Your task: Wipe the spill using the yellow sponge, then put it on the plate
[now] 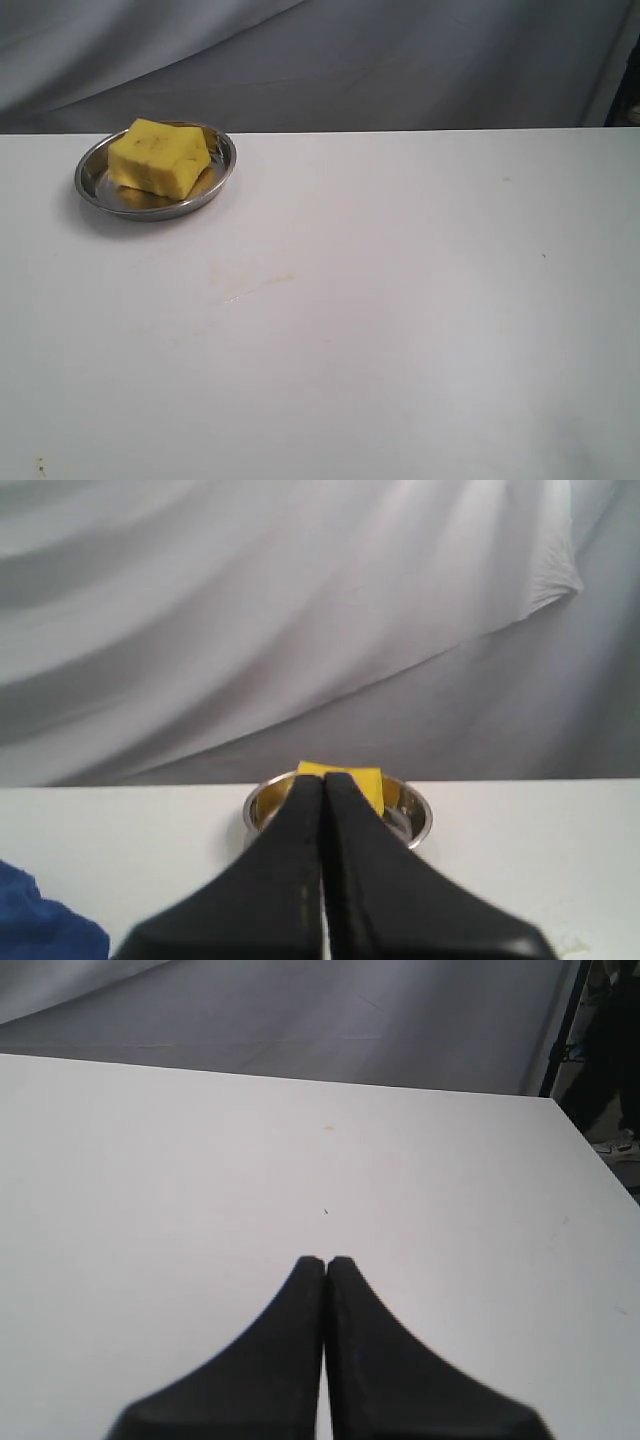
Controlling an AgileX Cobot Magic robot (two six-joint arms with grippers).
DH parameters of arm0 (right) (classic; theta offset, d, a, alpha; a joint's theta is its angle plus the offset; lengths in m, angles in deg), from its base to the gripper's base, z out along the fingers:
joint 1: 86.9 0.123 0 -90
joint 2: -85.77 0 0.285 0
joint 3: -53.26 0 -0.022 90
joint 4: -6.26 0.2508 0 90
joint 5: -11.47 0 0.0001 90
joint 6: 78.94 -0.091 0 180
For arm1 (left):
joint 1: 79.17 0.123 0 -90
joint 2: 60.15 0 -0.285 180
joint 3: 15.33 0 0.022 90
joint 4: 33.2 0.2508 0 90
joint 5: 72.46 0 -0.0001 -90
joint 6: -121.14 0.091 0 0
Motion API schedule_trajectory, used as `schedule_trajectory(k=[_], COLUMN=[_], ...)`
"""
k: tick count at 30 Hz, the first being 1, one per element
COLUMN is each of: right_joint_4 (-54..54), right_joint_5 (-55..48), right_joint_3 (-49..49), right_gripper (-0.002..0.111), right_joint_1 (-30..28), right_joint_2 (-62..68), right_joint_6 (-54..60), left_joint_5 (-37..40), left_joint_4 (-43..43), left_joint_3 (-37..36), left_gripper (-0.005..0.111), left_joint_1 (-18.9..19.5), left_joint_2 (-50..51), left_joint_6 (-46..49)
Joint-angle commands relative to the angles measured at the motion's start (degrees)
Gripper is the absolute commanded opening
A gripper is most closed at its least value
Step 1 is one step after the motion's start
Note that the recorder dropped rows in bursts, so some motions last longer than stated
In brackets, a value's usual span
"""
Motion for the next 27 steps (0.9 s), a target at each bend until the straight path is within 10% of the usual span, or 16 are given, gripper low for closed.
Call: schedule_trajectory(k=[1, 27], right_joint_4=[0.23, 0.23], right_joint_5=[0.2, 0.2], right_joint_3=[0.21, 0.21], right_gripper=[0.0, 0.0], right_joint_1=[0.07, 0.07], right_joint_2=[-0.2, -0.2], right_joint_6=[0.1, 0.1], left_joint_5=[-0.96, 0.21], left_joint_4=[1.46, 3.31], left_joint_3=[-4.83, -13.54], left_gripper=[0.0, 0.0], left_joint_1=[0.25, 0.25], left_joint_2=[-0.07, -0.07], left_joint_6=[-0.98, -0.9])
